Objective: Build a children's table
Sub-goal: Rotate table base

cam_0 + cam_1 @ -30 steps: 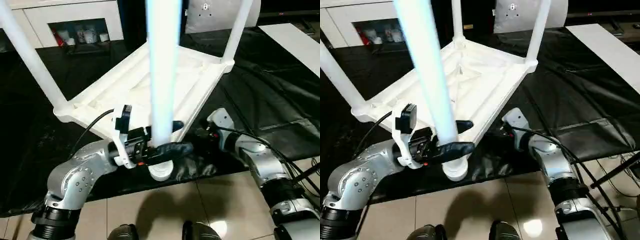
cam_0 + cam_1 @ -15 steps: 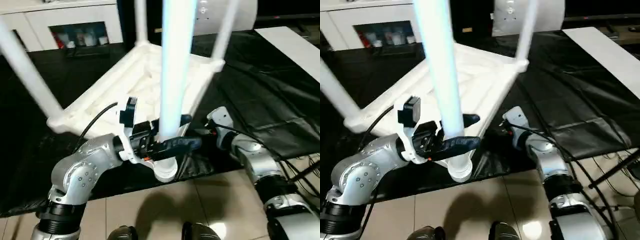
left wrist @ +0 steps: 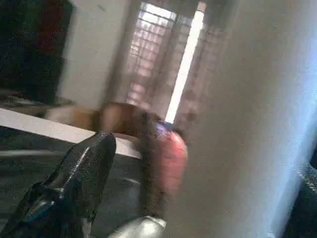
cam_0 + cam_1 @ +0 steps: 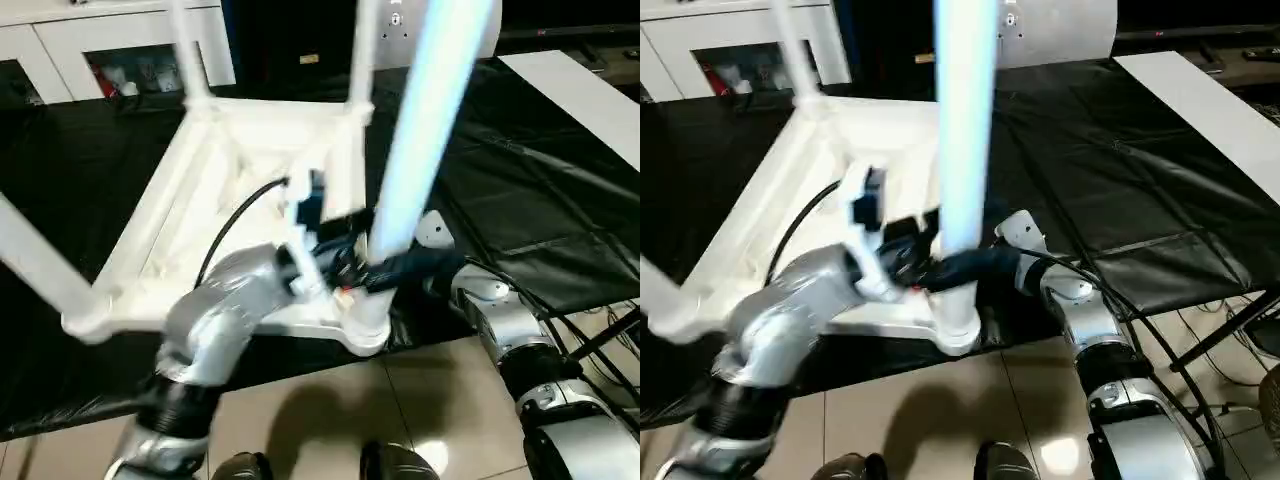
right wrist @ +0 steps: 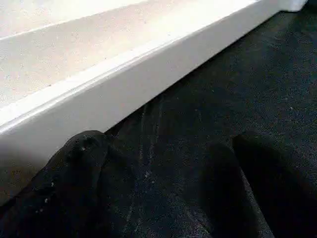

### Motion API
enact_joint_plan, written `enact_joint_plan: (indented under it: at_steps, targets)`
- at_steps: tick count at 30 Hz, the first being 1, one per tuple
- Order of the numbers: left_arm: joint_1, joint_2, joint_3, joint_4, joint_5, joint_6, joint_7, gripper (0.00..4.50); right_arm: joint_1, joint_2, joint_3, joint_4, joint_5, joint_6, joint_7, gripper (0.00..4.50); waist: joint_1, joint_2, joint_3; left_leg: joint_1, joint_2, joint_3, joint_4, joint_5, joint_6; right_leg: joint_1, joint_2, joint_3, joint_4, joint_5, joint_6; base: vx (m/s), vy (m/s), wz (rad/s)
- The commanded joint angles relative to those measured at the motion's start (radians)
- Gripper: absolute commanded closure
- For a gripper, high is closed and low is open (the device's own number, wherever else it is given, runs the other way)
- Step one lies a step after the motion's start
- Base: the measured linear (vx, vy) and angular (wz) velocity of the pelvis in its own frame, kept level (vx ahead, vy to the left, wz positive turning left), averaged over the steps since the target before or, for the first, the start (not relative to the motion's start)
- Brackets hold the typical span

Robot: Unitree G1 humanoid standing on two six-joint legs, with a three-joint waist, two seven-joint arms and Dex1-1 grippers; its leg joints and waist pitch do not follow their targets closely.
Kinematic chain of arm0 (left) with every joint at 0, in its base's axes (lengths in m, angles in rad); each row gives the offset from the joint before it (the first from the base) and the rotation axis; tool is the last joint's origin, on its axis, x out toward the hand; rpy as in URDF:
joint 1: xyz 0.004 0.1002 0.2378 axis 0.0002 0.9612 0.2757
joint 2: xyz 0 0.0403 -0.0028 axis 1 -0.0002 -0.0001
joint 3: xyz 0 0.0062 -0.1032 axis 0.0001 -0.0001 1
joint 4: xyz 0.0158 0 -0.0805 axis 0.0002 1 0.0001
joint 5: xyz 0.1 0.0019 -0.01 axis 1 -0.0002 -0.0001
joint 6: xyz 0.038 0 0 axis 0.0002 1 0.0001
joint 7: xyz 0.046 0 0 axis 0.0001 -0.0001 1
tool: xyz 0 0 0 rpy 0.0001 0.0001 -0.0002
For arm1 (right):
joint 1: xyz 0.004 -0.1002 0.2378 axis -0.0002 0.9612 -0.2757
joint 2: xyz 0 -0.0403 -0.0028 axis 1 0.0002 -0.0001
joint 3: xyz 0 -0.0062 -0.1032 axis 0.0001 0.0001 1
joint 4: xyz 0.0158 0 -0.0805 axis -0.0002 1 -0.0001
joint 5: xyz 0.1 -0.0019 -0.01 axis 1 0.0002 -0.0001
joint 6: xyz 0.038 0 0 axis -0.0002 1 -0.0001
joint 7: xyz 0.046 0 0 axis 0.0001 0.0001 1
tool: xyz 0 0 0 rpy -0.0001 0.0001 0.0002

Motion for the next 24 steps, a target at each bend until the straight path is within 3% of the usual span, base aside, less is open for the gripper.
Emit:
enact_joint_plan:
  at_steps: [1,4,8,13,15,19,24]
  targets:
    - [-0.024,-0.033,-0.019,0.043,0.058,-0.054,0.061,0.05,0.022,0.004,0.005,0.001,-0.011,-0.005,0.005,0.0,0.01,-0.006,-0.072,0.016,0.042,-0.029,-0.074,-0.358,0.045,0.049,-0.054,0.044,-0.088,-0.486,-0.162,0.0,0.0,0.0]
    - [-0.033,-0.041,-0.02,0.079,0.092,-0.084,0.093,0.05,0.032,-0.005,-0.005,-0.004,-0.01,-0.008,0.001,0.0,0.016,0.0,-0.072,0.015,0.044,-0.029,-0.075,-0.362,0.05,0.05,-0.054,0.044,-0.085,-0.46,-0.179,0.0,0.0,0.0]
    - [-0.037,-0.035,-0.023,0.126,0.149,-0.128,0.128,0.05,0.047,-0.027,-0.019,-0.018,-0.003,-0.011,0.003,0.0,0.015,-0.007,-0.069,0.016,0.042,-0.031,-0.076,-0.388,0.048,0.048,-0.054,0.041,-0.091,-0.509,-0.158,0.0,0.0,0.0]
    - [0.026,-0.013,-0.065,0.078,0.209,-0.14,0.138,0.05,0.088,-0.077,-0.044,-0.069,0.021,-0.018,0.027,0.0,0.018,-0.006,-0.065,0.019,0.045,-0.033,-0.077,-0.409,0.046,0.042,-0.056,0.039,-0.101,-0.565,-0.128,0.0,0.0,0.0]
    - [0.038,0.003,-0.072,0.082,0.217,-0.148,0.122,0.05,0.098,-0.089,-0.054,-0.086,0.025,-0.022,0.033,0.0,0.021,-0.004,-0.069,0.016,0.043,-0.034,-0.076,-0.396,0.05,0.044,-0.057,0.04,-0.098,-0.564,-0.123,0.0,0.0,0.0]
    - [0.057,0.069,-0.072,0.114,0.227,-0.161,0.062,0.05,0.126,-0.128,-0.087,-0.143,0.054,-0.017,0.065,0.0,0.025,0.001,-0.068,0.012,0.045,-0.033,-0.08,-0.391,0.053,0.043,-0.055,0.041,-0.095,-0.522,-0.142,0.0,0.0,0.0]
    - [0.039,0.156,-0.039,0.191,0.225,-0.174,-0.032,0.05,0.165,-0.172,-0.105,-0.193,0.087,-0.018,0.12,0.0,0.025,-0.006,-0.066,0.013,0.04,-0.031,-0.079,-0.388,0.06,0.041,-0.056,0.042,-0.1,-0.546,-0.13,0.0,0.0,0.0]
